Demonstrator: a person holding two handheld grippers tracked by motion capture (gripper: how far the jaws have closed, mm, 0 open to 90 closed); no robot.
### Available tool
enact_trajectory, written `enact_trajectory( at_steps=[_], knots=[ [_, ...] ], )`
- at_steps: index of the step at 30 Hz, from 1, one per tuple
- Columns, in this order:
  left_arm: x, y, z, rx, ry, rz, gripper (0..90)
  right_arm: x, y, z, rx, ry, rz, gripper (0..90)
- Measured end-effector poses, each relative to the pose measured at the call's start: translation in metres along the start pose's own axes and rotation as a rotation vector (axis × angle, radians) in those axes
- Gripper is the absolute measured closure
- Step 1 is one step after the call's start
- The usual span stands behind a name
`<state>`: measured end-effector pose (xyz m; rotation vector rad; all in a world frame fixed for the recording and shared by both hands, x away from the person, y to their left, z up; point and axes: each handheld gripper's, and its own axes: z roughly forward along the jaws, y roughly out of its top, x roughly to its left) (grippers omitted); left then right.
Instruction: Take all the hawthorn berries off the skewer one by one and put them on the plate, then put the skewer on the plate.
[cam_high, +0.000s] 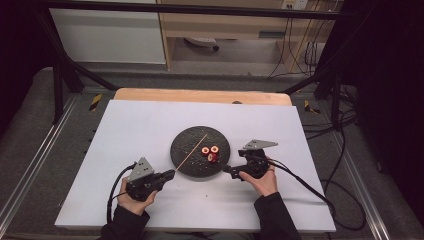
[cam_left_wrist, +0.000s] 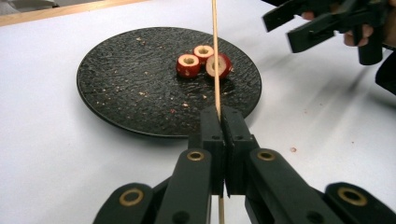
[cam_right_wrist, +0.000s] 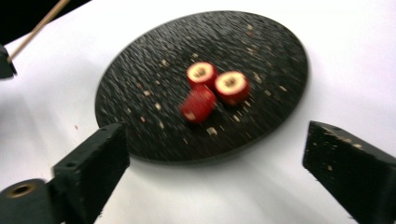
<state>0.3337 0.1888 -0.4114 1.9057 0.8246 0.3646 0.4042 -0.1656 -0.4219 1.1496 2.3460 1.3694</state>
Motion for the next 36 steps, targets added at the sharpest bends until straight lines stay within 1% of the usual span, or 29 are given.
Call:
enact_trajectory(
  at_steps=[3, 6, 9, 12, 14, 17, 20, 21, 23, 27, 29, 35, 36],
  knots=[
    [0.001, 0.003, 0.002, 0.008, 0.003, -0.006, 88.1, -0.005, -0.009, -0.01, -0.012, -0.016, 0.001, 4.7],
    [0.002, 0.007, 0.003, 0.009, 0.004, -0.012, 88.0, -0.01, -0.018, -0.018, -0.024, -0.018, 0.009, 3.4],
    [0.003, 0.012, 0.004, 0.015, 0.009, -0.016, 88.1, -0.014, -0.026, -0.025, -0.023, -0.035, -0.004, 2.6],
    [0.004, 0.019, 0.008, 0.021, 0.017, -0.019, 88.1, -0.018, -0.032, -0.03, -0.023, -0.04, 0.009, 1.7],
    [0.005, 0.023, 0.011, 0.029, 0.023, -0.015, 88.0, -0.021, -0.036, -0.033, -0.019, -0.046, 0.007, 1.1],
    [0.006, 0.028, 0.016, 0.04, 0.028, -0.017, 88.0, -0.024, -0.041, -0.036, -0.009, -0.061, -0.01, 0.6],
    [0.009, 0.033, 0.023, 0.053, 0.037, -0.017, 88.1, -0.026, -0.045, -0.039, -0.002, -0.06, 0.005, 0.6],
    [0.01, 0.034, 0.025, 0.057, 0.039, -0.018, 88.1, -0.027, -0.046, -0.04, -0.002, -0.06, 0.0, 0.6],
    [0.012, 0.037, 0.028, 0.063, 0.046, -0.021, 88.1, -0.028, -0.048, -0.041, 0.002, -0.059, 0.006, 0.6],
    [0.015, 0.041, 0.039, 0.078, 0.066, -0.026, 88.1, -0.029, -0.052, -0.044, 0.003, -0.064, -0.009, 0.6],
    [0.016, 0.043, 0.043, 0.09, 0.077, -0.019, 88.1, -0.03, -0.054, -0.045, 0.001, -0.062, -0.008, 0.6],
    [0.021, 0.045, 0.058, 0.108, 0.101, -0.037, 88.1, -0.032, -0.057, -0.047, 0.009, -0.062, 0.001, 0.6],
    [0.022, 0.046, 0.06, 0.116, 0.108, -0.032, 88.1, -0.032, -0.058, -0.047, 0.006, -0.062, -0.003, 0.6]
  ],
)
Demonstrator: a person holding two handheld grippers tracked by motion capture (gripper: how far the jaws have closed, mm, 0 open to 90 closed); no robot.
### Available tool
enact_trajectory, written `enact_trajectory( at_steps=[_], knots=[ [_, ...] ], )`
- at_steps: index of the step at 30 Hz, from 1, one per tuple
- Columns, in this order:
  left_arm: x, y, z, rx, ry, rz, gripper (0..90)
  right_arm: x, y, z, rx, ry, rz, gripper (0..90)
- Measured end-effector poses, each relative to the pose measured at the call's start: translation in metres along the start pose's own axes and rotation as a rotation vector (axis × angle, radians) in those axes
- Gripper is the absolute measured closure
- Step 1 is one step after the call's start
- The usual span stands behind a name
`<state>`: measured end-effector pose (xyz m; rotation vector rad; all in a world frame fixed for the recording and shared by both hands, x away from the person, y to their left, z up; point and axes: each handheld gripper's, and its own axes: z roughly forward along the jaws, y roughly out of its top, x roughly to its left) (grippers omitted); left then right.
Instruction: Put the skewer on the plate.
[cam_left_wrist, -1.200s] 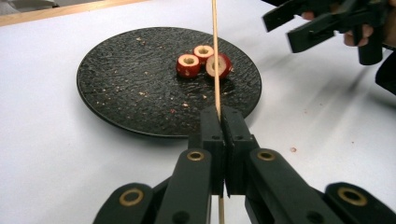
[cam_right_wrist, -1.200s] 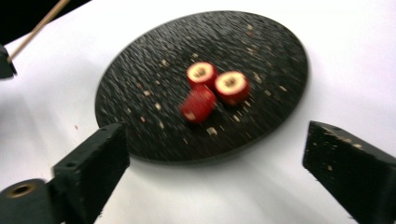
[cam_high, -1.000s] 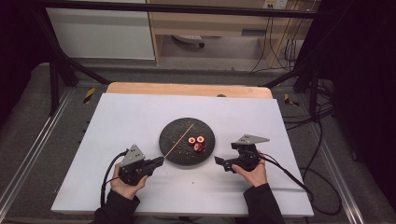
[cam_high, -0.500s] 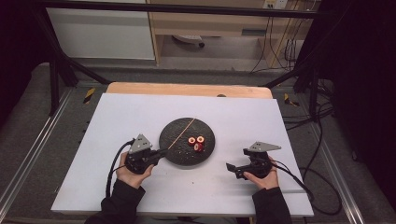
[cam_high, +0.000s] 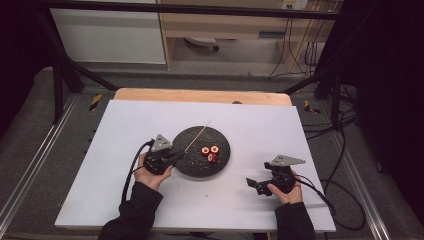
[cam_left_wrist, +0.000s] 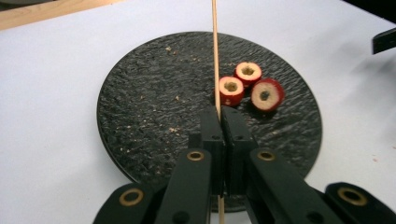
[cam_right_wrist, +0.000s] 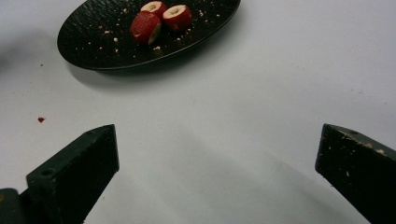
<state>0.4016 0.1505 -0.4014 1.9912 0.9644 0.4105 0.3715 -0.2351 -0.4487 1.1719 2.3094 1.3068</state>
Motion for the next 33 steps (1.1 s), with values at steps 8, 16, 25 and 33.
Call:
enact_trajectory(
  at_steps=[8, 16, 25, 33],
  knots=[
    [0.005, 0.001, 0.017, 0.02, 0.026, -0.021, 88.1, 0.0, -0.002, 0.0, 0.008, 0.001, -0.01, 0.7],
    [0.006, -0.001, 0.032, 0.054, 0.042, -0.034, 88.1, -0.001, -0.003, -0.001, 0.01, -0.001, -0.014, 0.7],
    [0.001, -0.003, 0.048, 0.098, 0.054, -0.029, 88.1, -0.002, -0.004, -0.004, -0.006, 0.002, -0.007, 0.9],
    [-0.003, -0.003, 0.059, 0.128, 0.069, -0.018, 88.0, -0.003, -0.004, -0.003, -0.006, 0.002, -0.009, 1.1]
  ],
)
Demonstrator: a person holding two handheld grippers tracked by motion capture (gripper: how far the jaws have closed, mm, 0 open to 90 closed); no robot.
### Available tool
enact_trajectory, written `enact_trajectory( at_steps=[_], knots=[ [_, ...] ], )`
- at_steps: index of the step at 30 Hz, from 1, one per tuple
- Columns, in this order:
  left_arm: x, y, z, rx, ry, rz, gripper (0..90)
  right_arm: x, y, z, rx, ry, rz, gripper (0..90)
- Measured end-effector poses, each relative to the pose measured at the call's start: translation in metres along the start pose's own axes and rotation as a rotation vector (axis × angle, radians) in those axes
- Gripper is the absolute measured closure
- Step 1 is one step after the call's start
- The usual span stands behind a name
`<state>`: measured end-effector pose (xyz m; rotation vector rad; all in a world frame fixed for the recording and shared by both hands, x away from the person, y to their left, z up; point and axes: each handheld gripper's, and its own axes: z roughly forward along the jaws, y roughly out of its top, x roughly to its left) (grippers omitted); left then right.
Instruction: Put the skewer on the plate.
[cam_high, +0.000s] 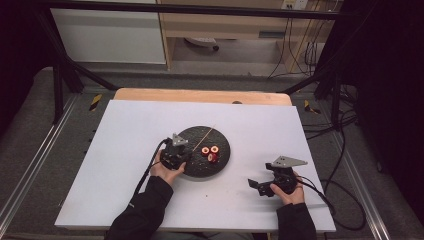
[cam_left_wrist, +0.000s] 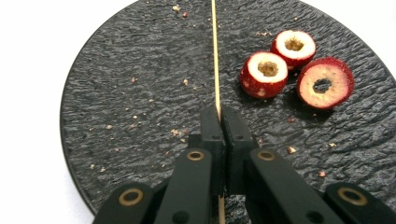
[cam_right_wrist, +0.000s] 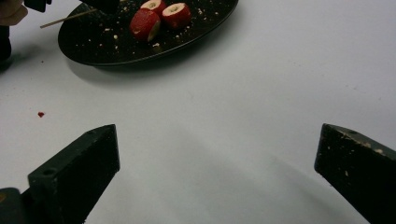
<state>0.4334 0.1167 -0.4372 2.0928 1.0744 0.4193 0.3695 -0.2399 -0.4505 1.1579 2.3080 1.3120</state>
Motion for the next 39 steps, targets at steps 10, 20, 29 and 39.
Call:
enact_trajectory(
  at_steps=[10, 20, 29, 39],
  knots=[
    [-0.001, 0.0, 0.002, 0.002, 0.008, 0.007, 87.5, 0.001, -0.001, 0.001, 0.011, 0.001, 0.004, 1.2],
    [0.004, -0.001, -0.018, -0.011, -0.036, 0.042, 70.2, 0.001, -0.001, 0.001, 0.011, -0.002, 0.001, 1.1],
    [0.014, -0.013, -0.047, 0.002, -0.125, 0.081, 43.1, 0.001, -0.001, 0.001, 0.009, -0.005, -0.003, 0.9],
    [0.031, -0.043, -0.075, -0.007, -0.133, 0.113, 16.4, 0.001, -0.001, 0.0, 0.011, -0.005, -0.004, 0.7]
  ],
)
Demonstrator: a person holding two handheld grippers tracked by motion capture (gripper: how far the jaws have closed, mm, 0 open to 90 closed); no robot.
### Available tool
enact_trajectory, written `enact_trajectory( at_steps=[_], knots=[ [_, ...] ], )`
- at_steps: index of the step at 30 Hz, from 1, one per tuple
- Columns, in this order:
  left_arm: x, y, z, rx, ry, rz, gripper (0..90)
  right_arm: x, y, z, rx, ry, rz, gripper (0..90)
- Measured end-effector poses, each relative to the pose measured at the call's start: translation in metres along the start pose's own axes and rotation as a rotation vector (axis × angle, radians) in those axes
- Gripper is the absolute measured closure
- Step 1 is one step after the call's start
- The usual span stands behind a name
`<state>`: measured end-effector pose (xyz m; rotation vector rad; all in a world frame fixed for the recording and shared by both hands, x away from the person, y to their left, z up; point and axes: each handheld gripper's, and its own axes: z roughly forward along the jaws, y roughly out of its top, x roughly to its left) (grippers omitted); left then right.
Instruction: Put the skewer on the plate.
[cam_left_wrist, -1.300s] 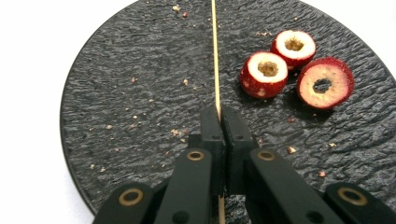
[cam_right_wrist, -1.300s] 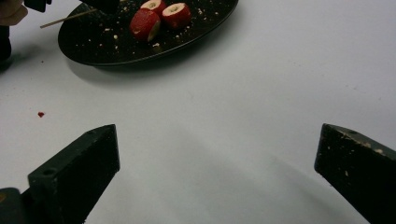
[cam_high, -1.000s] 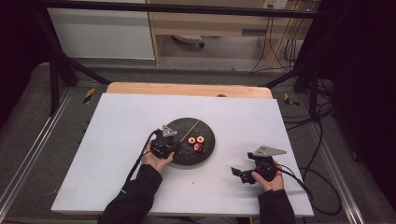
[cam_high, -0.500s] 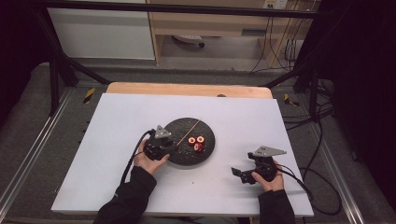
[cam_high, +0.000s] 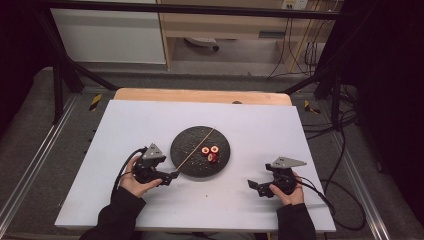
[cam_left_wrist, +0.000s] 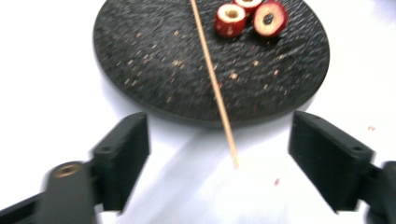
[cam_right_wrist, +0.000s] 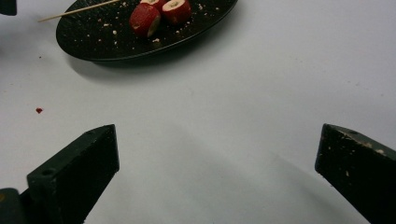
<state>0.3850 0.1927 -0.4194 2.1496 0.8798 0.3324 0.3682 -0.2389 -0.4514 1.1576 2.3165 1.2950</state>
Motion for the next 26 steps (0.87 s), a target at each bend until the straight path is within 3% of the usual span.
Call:
enact_trajectory(
  at_steps=[6, 16, 26],
  knots=[
    [0.01, -0.022, -0.018, -0.037, 0.025, -0.018, 6.4, 0.0, 0.0, 0.0, 0.0, 0.002, 0.002, 0.6],
    [0.027, -0.063, -0.036, -0.06, 0.056, -0.061, 4.5, 0.001, -0.001, 0.001, 0.011, 0.0, -0.002, 0.6],
    [0.029, -0.069, -0.037, -0.05, 0.059, -0.046, 6.2, 0.002, -0.002, 0.002, 0.019, 0.011, 0.0, 0.6]
  ],
)
